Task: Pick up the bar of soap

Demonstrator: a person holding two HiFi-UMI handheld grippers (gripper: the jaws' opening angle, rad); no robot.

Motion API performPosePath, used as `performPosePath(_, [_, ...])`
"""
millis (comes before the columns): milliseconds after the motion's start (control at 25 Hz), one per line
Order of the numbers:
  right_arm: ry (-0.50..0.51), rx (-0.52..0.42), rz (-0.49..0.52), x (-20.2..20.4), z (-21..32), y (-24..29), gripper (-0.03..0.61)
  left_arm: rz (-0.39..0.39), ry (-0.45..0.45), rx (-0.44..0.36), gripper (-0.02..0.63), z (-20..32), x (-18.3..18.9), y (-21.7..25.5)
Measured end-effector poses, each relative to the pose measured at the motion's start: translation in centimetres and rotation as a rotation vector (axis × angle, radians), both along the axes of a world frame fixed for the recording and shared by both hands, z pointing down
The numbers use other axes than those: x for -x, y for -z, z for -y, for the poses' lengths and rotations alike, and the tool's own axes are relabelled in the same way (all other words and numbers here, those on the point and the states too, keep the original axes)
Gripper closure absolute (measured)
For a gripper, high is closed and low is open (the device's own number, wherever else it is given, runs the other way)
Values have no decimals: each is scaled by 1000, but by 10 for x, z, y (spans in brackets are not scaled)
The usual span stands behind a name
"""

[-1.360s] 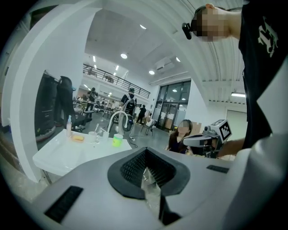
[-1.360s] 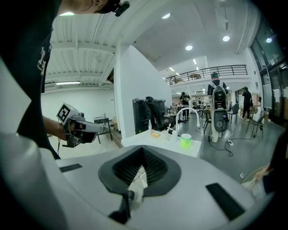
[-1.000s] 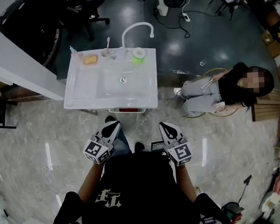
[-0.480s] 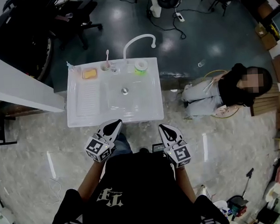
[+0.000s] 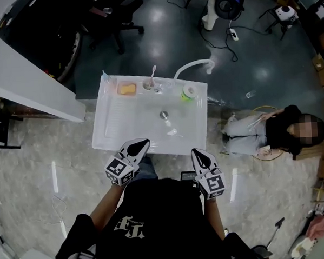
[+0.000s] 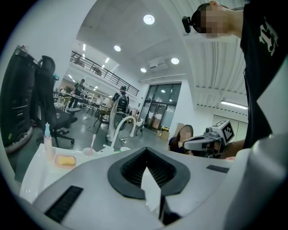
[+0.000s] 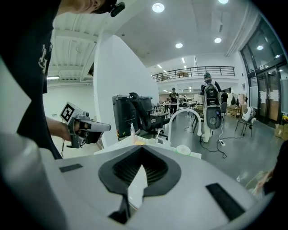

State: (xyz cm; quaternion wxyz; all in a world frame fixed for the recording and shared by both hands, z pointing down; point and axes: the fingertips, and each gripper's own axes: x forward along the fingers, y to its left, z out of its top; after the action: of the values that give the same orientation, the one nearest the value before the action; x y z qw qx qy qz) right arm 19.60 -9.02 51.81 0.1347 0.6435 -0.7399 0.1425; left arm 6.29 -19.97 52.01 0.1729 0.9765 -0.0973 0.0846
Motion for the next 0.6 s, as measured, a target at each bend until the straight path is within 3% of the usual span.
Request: performPosePath(600, [130,42,-41,83,135,-9,571,-12,128,17,604,121,97,-11])
